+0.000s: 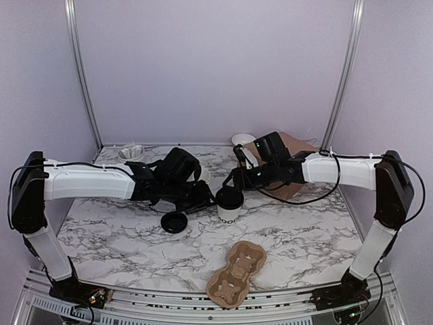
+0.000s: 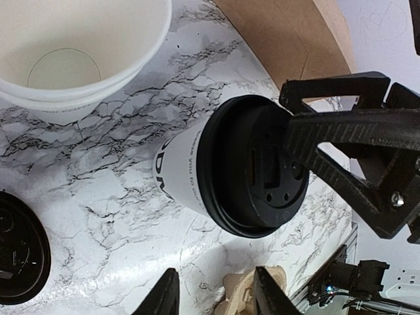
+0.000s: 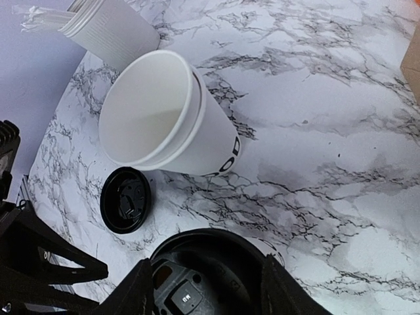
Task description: Pack the takeout coffee
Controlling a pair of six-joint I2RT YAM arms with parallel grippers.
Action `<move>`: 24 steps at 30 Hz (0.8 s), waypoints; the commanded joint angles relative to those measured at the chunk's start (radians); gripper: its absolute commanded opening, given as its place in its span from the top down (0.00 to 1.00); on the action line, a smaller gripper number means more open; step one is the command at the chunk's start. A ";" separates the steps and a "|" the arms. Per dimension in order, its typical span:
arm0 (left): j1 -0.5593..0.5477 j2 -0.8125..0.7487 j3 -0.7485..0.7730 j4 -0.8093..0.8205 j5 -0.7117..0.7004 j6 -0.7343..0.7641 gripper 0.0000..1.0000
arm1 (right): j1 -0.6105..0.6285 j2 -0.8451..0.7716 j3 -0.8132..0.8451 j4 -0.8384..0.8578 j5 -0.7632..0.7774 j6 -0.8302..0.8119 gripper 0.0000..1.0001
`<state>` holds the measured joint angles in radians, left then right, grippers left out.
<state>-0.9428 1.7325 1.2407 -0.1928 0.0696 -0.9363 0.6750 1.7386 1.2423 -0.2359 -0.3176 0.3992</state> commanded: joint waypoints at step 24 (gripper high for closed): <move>0.026 -0.050 -0.032 -0.019 -0.002 0.016 0.60 | 0.092 -0.167 -0.169 0.029 0.049 0.136 0.47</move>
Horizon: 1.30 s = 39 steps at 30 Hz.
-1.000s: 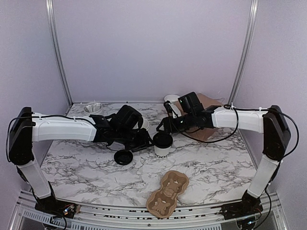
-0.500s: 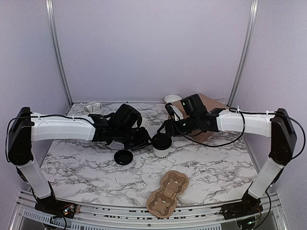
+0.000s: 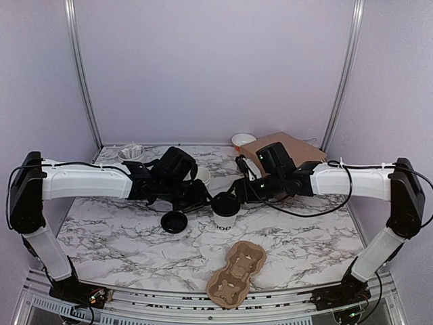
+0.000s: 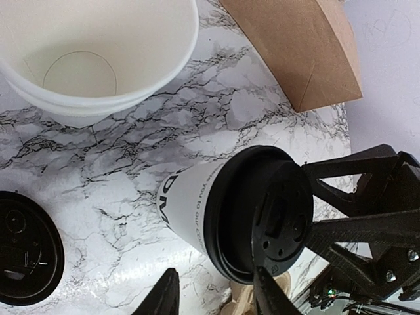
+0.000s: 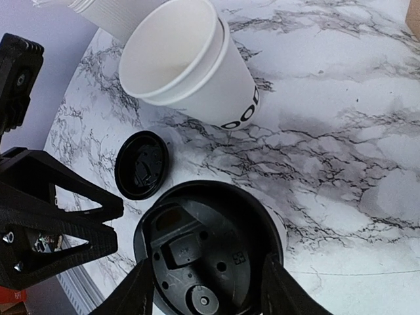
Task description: Pack the takeout coffee
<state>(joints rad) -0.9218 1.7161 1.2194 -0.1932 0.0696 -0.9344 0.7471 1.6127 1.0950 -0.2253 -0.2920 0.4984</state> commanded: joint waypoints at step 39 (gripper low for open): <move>-0.038 -0.039 -0.083 0.032 0.020 -0.057 0.61 | -0.026 -0.068 -0.024 -0.061 0.082 -0.036 0.69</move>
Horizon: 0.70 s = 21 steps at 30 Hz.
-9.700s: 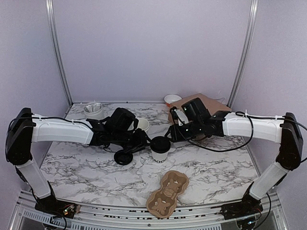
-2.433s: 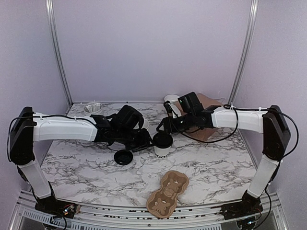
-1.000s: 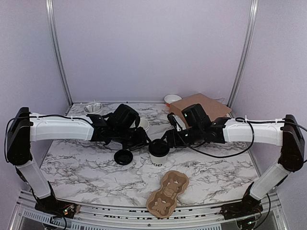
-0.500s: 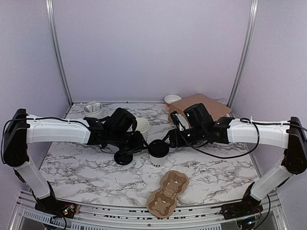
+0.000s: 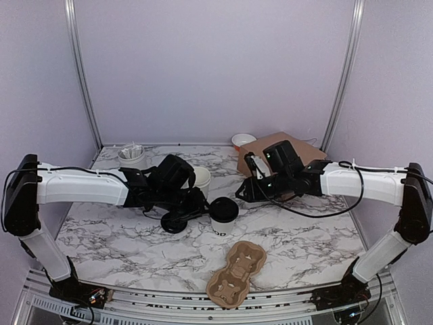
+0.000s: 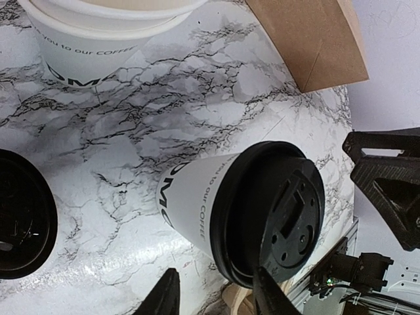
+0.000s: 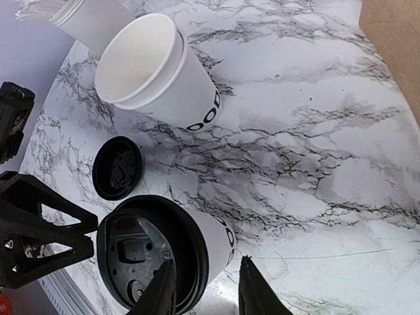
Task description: Pack the takeout coffee
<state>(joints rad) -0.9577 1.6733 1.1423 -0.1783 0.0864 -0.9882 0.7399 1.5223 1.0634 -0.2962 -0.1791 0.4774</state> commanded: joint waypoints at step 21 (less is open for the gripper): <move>-0.003 0.057 0.010 0.020 0.015 -0.004 0.61 | -0.022 0.053 -0.052 0.056 -0.087 -0.004 0.74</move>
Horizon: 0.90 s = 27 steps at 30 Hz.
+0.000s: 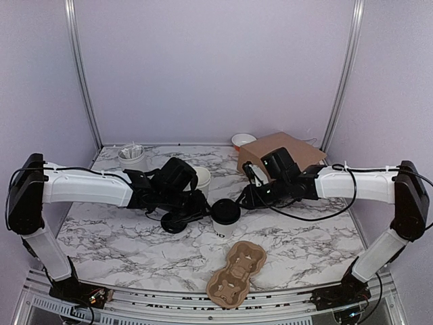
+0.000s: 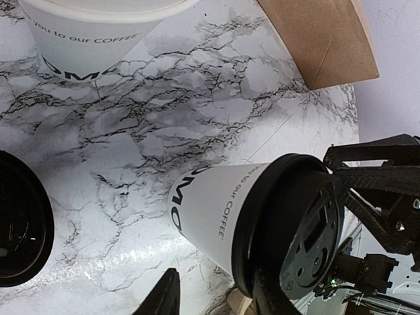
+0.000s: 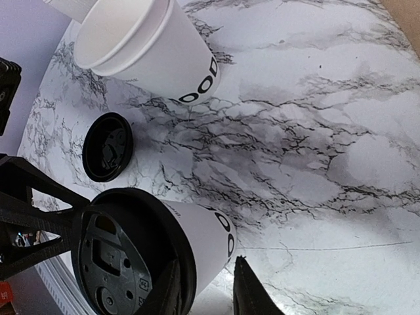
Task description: Pack the takeout coffee
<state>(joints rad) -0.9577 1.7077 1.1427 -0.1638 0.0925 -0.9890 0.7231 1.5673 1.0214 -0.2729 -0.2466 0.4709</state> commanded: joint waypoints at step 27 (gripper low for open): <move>-0.004 0.047 -0.089 0.000 -0.001 -0.006 0.62 | 0.065 -0.046 -0.290 0.166 -0.007 0.137 0.77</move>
<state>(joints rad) -0.9558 1.7168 1.1046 -0.0807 0.0963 -0.9993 0.7418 1.4876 0.7738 0.0715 -0.2352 0.5873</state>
